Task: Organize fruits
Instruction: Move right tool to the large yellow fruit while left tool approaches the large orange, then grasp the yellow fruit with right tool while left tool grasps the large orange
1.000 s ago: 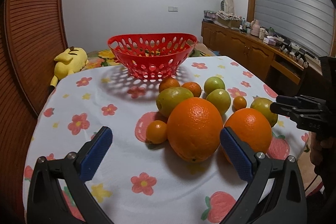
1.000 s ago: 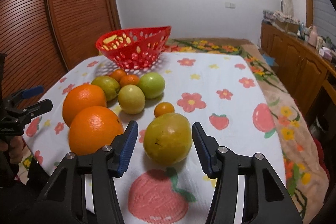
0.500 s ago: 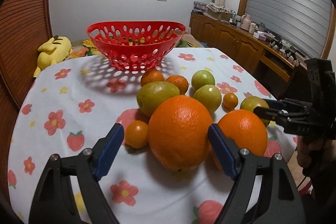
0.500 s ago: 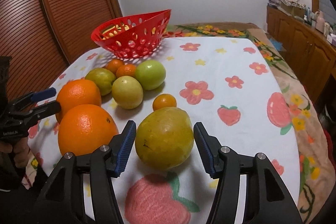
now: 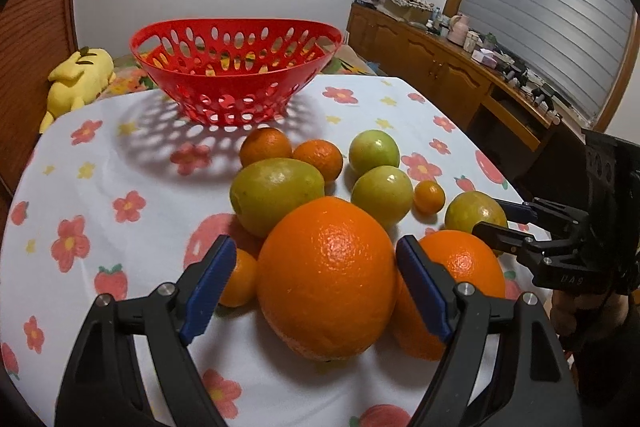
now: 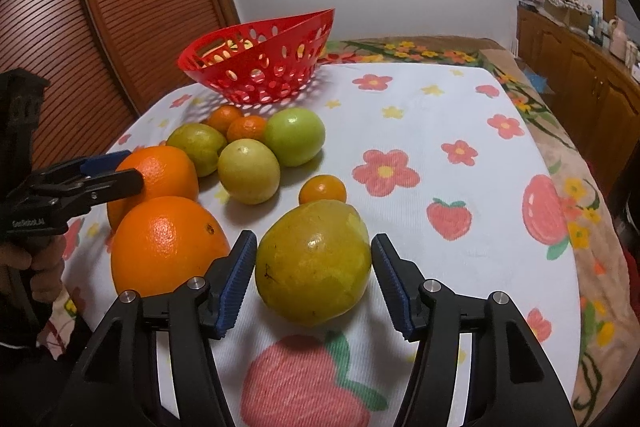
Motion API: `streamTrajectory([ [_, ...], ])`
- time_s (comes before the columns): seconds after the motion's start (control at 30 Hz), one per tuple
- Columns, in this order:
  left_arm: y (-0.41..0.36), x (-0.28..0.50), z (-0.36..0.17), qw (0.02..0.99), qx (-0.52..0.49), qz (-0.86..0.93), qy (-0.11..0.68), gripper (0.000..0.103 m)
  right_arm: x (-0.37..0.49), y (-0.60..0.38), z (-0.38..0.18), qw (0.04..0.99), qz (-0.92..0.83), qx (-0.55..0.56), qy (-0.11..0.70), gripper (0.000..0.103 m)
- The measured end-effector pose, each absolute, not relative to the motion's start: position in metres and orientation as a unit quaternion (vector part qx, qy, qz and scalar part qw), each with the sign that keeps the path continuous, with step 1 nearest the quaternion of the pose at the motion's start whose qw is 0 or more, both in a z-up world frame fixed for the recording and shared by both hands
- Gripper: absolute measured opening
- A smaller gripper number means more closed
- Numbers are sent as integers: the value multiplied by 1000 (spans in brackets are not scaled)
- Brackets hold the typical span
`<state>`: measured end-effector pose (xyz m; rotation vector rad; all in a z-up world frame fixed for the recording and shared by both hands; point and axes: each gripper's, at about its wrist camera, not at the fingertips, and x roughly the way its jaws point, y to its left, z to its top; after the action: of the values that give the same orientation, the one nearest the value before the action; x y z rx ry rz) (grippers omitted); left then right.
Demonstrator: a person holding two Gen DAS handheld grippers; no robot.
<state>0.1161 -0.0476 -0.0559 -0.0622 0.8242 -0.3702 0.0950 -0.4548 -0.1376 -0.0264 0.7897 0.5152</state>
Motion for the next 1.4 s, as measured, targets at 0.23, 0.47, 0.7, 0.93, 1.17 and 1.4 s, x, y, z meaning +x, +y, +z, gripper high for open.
streamTrajectory([
  [0.23,-54,121,-61,889,-16,-190,417,83,93,-455,-137,890,251,-17,379,60],
  [0.47,-59,125,-67,880,-11,-207,427,79,94,-455,-137,890,252,-20,379,60],
  [0.7,-57,122,-65,882,-11,-207,423,77,96,-452,-138,889,255,-25,380,61],
  [0.93,-52,119,-66,885,-24,-204,418,76,98,-454,-138,888,254,-17,383,62],
  [1.17,-50,115,-64,891,-26,-196,410,76,98,-454,-141,889,250,-2,385,63],
  [1.4,-44,112,-49,901,-35,-192,389,75,100,-453,-142,886,256,3,388,63],
])
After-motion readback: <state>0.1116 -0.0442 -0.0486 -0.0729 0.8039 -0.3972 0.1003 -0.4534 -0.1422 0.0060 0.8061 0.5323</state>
